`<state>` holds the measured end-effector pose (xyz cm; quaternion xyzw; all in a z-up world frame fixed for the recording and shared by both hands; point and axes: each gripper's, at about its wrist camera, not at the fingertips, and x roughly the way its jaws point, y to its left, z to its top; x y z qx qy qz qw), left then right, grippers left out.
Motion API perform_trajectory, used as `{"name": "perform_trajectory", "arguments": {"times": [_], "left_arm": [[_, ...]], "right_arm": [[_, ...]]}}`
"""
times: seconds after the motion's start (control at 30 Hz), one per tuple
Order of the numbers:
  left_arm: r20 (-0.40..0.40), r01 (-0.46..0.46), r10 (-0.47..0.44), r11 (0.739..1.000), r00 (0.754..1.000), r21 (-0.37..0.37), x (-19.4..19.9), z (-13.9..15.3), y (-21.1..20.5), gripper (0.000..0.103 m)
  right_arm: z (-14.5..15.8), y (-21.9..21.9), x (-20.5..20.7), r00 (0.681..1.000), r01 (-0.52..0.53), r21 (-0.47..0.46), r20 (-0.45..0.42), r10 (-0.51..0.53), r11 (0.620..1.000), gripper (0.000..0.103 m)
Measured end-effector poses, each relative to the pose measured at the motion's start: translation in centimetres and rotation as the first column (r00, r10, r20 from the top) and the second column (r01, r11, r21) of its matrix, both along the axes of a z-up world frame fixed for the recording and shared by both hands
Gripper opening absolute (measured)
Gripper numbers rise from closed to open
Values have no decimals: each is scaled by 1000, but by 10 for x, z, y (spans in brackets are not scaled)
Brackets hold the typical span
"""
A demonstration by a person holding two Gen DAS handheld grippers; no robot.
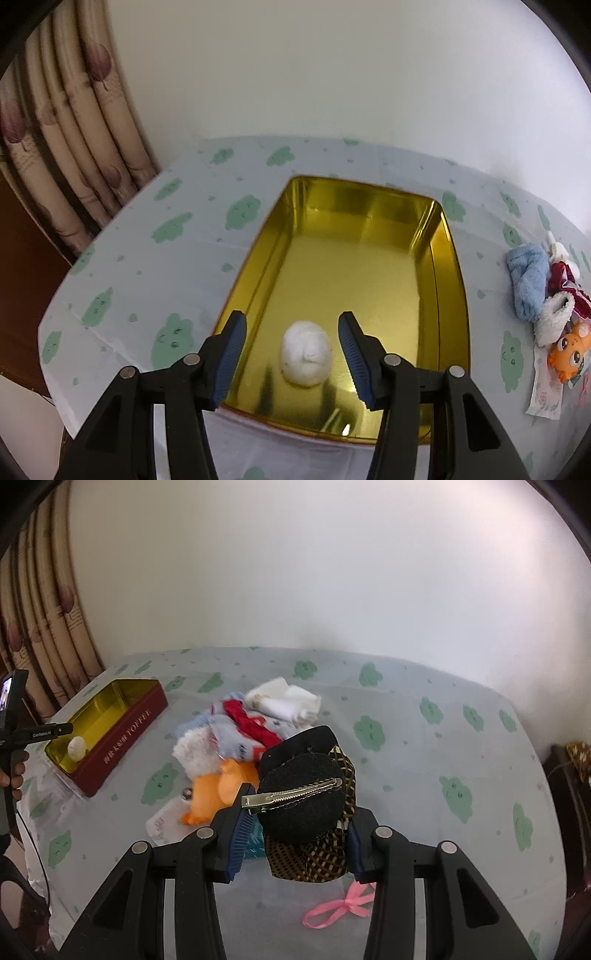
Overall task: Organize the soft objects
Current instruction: 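Carry the cotton ball into the red tin and open the left gripper, then lower the black hat into the red tin and open the right gripper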
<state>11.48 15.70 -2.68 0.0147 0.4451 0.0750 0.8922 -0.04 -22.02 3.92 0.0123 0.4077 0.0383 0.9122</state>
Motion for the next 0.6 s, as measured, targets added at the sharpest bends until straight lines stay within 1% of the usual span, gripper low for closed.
{"name": "perform_trajectory", "arguments": {"times": [0.13,0.3,0.37,0.5,0.6], "left_arm": [[54,-35,33,999,998,30,-18,8,3,53],[77,-78,77,997,994,16,-33,9,18,53],[87,-106,103,994,991,32,-38,8,26,53],[97,-143,138,989,986,38,-47,7,41,53],[102,-166,160,985,982,49,-53,6,51,53]], "right_arm": [[11,27,10,998,-70,3,3,70,998,40],[18,74,28,983,-182,10,-10,182,983,40],[19,97,37,972,-233,19,-16,233,972,40],[19,141,53,950,-311,34,-25,312,950,40],[14,171,66,932,-359,50,-38,361,932,40]]}}
